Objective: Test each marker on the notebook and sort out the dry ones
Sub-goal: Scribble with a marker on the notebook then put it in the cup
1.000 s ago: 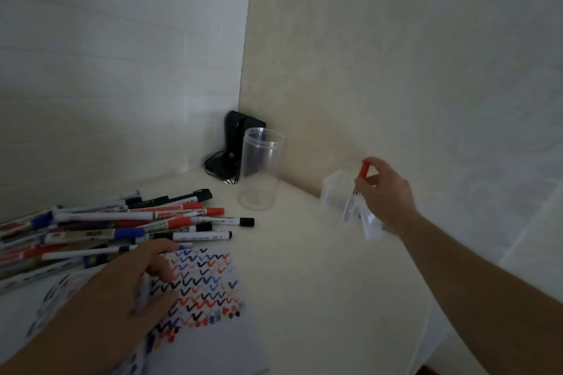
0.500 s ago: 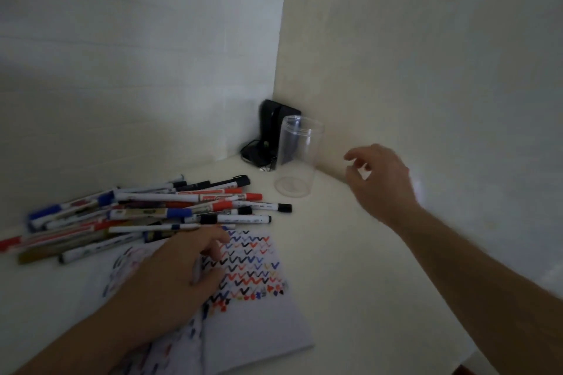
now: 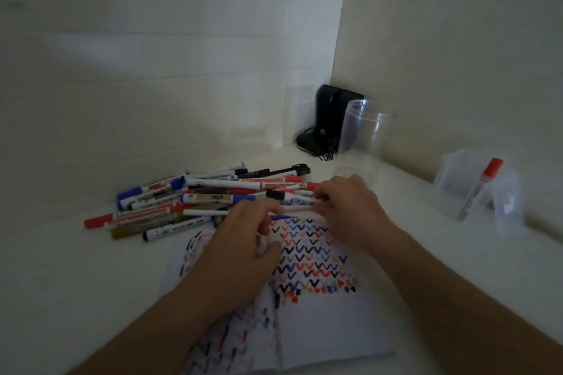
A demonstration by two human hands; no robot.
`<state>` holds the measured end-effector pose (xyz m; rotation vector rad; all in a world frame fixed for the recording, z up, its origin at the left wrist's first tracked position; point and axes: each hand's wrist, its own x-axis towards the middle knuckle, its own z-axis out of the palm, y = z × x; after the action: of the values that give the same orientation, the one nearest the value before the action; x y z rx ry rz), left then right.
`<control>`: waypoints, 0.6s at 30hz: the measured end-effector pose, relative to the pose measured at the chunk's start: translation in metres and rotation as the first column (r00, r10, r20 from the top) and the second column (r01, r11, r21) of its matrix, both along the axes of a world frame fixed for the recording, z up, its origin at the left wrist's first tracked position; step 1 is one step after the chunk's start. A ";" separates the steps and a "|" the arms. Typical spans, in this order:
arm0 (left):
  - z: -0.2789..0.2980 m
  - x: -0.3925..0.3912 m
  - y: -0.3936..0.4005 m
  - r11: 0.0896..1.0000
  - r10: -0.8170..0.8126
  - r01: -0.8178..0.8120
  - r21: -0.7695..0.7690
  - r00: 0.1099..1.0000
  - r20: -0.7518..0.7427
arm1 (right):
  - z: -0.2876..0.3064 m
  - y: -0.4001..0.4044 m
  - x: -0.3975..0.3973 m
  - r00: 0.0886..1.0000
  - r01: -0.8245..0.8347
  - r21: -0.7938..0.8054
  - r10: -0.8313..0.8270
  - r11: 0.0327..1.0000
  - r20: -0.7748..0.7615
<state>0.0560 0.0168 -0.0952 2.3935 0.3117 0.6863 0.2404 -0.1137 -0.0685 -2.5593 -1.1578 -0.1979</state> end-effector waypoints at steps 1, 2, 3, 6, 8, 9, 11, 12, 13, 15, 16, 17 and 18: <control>0.000 0.001 0.002 0.999 0.049 -0.049 -0.020 0.998 0.040 | 0.003 -0.004 -0.003 0.999 -0.033 0.029 0.032 0.999 0.041; 0.001 0.000 0.003 0.995 0.097 -0.094 -0.041 0.993 0.064 | 0.005 -0.008 -0.008 0.994 -0.085 0.044 0.082 0.995 0.079; 0.002 0.000 0.005 0.991 0.131 -0.129 -0.033 0.989 0.066 | 0.006 -0.011 -0.012 0.983 -0.153 0.055 0.146 0.987 0.111; 0.003 0.000 0.010 0.971 0.129 -0.133 0.198 0.991 0.031 | 0.005 -0.016 -0.022 0.944 -0.325 0.163 0.309 0.931 0.115; 0.004 -0.001 0.012 0.958 0.097 -0.098 0.269 0.995 0.019 | 0.004 -0.016 -0.026 0.933 -0.265 0.410 0.340 0.873 -0.121; 0.003 0.000 0.013 0.949 0.095 -0.099 0.300 0.995 0.028 | 0.006 -0.015 -0.029 0.861 -0.167 0.570 0.401 0.805 -0.314; 0.002 0.000 0.013 0.922 0.089 -0.110 0.371 0.993 0.075 | 0.006 -0.012 -0.035 0.550 0.090 0.764 0.608 0.639 -0.573; 0.002 0.000 0.010 0.928 0.076 -0.098 0.358 0.994 0.075 | 0.003 -0.010 -0.040 0.401 0.184 0.779 0.678 0.599 -0.616; 0.003 0.000 0.006 0.947 0.053 -0.069 0.314 0.997 0.061 | 0.000 -0.008 -0.046 0.301 0.219 0.774 0.713 0.595 -0.633; 0.005 -0.002 -0.002 0.971 -0.040 0.037 0.234 0.999 0.010 | -0.005 0.000 -0.058 0.272 0.164 0.752 0.704 0.638 -0.656; 0.006 -0.002 -0.005 0.972 -0.079 0.080 0.221 0.997 -0.010 | -0.006 0.003 -0.063 0.305 0.142 0.745 0.687 0.652 -0.660; 0.006 -0.001 -0.007 0.970 -0.100 0.103 0.221 0.995 -0.025 | -0.008 0.006 -0.065 0.333 0.143 0.741 0.673 0.656 -0.660; 0.006 -0.001 -0.007 0.968 -0.106 0.112 0.223 0.994 -0.035 | -0.009 0.008 -0.066 0.343 0.153 0.741 0.668 0.654 -0.660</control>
<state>0.0552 0.0098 -0.0892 2.6120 0.1151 0.6741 0.1742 -0.1062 -0.0776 -1.2476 -0.7592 0.7032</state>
